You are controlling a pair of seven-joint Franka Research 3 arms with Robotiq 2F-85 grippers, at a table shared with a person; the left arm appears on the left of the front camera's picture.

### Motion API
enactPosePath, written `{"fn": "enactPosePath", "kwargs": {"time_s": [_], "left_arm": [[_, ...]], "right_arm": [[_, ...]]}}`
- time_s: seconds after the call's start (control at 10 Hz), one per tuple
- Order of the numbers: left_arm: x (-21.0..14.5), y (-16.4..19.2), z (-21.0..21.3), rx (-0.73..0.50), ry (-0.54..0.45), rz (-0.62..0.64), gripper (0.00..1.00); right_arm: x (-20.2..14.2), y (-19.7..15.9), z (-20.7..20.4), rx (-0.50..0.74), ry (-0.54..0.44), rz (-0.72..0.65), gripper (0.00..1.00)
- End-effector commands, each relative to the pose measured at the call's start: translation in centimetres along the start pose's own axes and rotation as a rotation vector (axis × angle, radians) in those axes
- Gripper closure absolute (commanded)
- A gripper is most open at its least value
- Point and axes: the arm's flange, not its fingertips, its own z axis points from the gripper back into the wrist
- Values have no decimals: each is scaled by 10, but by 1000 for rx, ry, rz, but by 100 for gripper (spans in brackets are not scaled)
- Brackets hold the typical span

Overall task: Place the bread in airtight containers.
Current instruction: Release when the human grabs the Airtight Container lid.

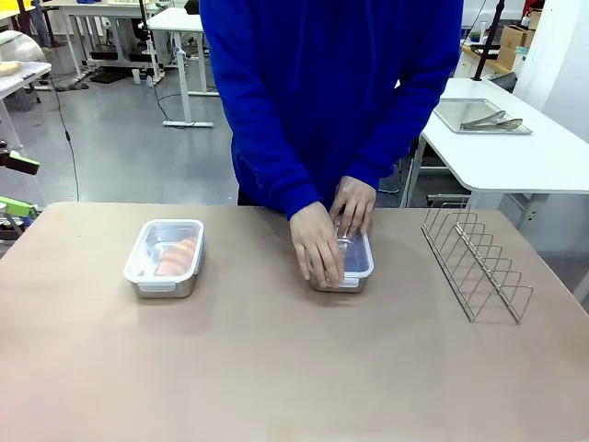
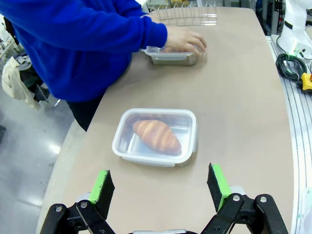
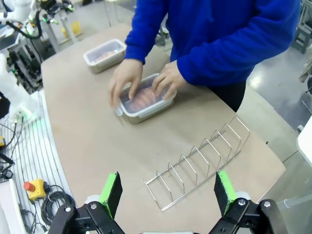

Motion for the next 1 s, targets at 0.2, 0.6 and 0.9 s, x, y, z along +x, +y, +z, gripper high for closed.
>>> {"fn": "enactPosePath", "kwargs": {"time_s": [0.2,0.6,0.9], "left_arm": [[0,-2,-3,12,-29,-15,0],[0,-2,-3,12,-29,-15,0],[0,-2,-3,12,-29,-15,0]], "right_arm": [[3,0,0,2,-17,-12,0],[3,0,0,2,-17,-12,0],[3,0,0,2,-17,-12,0]]}}
